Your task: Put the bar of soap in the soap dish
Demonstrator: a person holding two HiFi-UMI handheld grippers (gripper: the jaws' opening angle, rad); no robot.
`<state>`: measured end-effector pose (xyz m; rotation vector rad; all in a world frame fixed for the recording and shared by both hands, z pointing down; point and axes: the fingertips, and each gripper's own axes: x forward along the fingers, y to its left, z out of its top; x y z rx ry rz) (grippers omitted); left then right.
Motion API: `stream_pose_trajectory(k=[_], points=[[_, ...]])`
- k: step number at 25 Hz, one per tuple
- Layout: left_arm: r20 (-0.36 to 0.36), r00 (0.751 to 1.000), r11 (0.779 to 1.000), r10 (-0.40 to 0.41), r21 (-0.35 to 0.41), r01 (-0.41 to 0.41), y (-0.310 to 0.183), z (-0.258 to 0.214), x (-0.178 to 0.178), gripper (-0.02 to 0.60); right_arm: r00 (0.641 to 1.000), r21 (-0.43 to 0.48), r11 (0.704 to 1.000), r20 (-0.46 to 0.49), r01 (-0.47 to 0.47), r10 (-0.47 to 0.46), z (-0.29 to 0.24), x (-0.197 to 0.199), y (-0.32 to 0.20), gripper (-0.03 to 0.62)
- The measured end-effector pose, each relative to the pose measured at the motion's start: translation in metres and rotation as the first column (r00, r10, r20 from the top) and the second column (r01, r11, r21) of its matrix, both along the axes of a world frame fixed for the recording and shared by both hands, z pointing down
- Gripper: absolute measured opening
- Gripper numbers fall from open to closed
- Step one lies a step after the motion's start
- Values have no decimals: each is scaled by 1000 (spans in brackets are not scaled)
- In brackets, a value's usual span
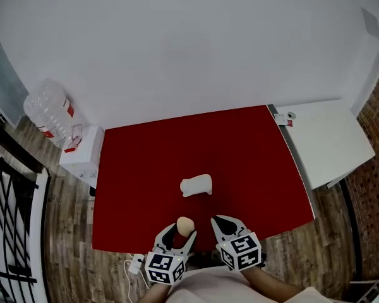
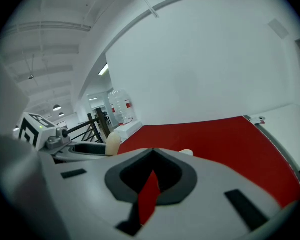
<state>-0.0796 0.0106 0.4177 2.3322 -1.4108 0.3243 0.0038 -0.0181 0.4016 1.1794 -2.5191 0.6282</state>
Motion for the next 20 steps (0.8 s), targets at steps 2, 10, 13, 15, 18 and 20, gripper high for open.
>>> stream_pose_trajectory(k=[2, 10, 13, 15, 18, 20], points=[[-6, 1000, 1000, 5, 5, -5, -12, -3, -8, 259, 1000, -3, 1000, 2, -5, 5, -2, -8, -8, 5], [14, 999, 999, 51, 14, -51, -42, -6, -27, 259, 999, -11, 999, -4, -52, 52, 1, -20, -35, 5], [10, 998, 998, 57, 13, -57, -49, -4, -32, 261, 998, -14, 998, -13, -55, 55, 3, -24, -42, 5], [7, 998, 998, 61, 8, -61, -54, -3, -32, 259, 998, -13, 998, -20, -60, 59, 2, -24, -47, 5], [6, 998, 998, 68, 0, -68, -63, 0, -30, 261, 997, -15, 997, -29, -74, 73, 3, -21, -55, 5], [5, 997, 997, 71, -6, -71, -69, 3, -32, 260, 996, -16, 996, -37, -83, 83, 4, -20, -61, 5]])
